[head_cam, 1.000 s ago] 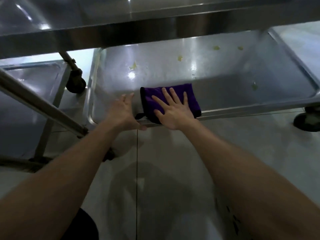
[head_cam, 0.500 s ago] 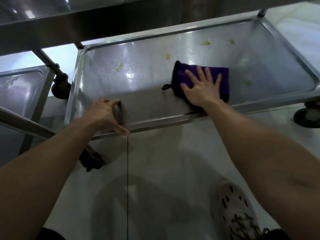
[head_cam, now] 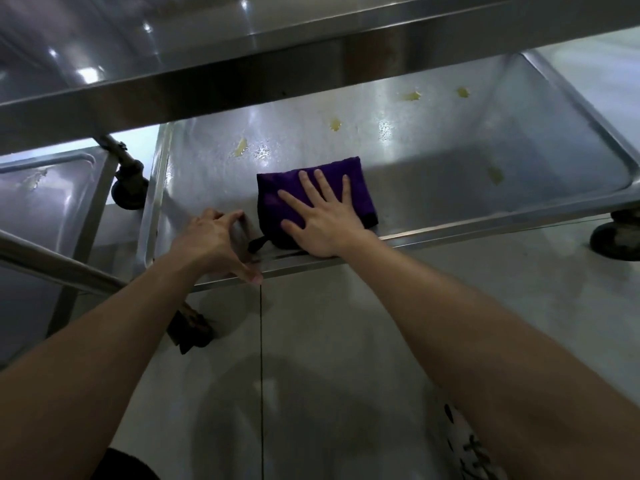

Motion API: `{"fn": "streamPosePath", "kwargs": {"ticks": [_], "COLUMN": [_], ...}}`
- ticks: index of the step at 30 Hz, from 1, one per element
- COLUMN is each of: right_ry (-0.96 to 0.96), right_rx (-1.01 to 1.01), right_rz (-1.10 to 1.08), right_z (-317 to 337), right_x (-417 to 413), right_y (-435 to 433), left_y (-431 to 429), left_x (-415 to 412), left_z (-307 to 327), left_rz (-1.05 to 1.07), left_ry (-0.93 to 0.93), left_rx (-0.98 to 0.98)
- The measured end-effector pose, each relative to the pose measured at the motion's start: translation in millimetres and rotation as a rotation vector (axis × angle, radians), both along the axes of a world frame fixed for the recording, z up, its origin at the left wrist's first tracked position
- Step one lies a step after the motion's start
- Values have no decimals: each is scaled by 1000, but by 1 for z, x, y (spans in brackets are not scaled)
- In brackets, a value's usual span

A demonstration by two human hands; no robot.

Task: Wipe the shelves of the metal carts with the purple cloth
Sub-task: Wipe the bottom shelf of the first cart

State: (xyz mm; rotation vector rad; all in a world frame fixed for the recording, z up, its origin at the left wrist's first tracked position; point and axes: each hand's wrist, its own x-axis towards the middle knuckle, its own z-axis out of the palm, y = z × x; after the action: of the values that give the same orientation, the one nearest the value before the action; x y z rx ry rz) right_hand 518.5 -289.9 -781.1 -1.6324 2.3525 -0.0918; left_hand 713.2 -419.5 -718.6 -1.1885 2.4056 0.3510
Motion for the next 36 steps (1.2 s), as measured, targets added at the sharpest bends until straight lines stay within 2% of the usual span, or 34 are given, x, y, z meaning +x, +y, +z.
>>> {"fn": "streamPosePath", "kwargs": {"ticks": [9, 11, 14, 16, 17, 20, 23, 25, 26, 29, 31, 33, 36], "right_ry": [-58, -124, -107, -93, -92, 3, 31, 35, 28, -25, -58, -55, 70], "right_rx": [148, 92, -211, -329, -309, -134, -158, -170, -175, -209, -221, -206, -120], "right_rz": [163, 168, 198, 148, 111, 91, 63, 46, 28, -91, -198, -295, -313], "right_z": [29, 32, 34, 27, 22, -1, -7, -6, -5, -3, 1, 3, -2], "right_x": [-40, -41, -48, -52, -51, -31, -27, -33, -38, -64, -88, -100, -84], "right_y": [48, 52, 53, 50, 48, 42, 42, 50, 57, 90, 111, 119, 107], "left_y": [14, 21, 16, 8, 7, 9, 18, 28, 34, 58, 73, 81, 84], "left_x": [-27, -43, -62, -65, -65, -71, -86, -98, -105, -128, -141, -151, -158], "left_z": [9, 10, 13, 9, 6, -4, -7, -5, -4, 1, 6, 9, 14], "left_rz": [41, 137, 434, 561, 574, 482, 371, 347, 363, 439, 386, 225, 26], "left_ry": [1, 131, 483, 610, 638, 620, 540, 562, 604, 774, 828, 754, 495], "left_rx": [-16, 69, 380, 432, 422, 331, 111, 46, 85, 372, 457, 371, 261]}}
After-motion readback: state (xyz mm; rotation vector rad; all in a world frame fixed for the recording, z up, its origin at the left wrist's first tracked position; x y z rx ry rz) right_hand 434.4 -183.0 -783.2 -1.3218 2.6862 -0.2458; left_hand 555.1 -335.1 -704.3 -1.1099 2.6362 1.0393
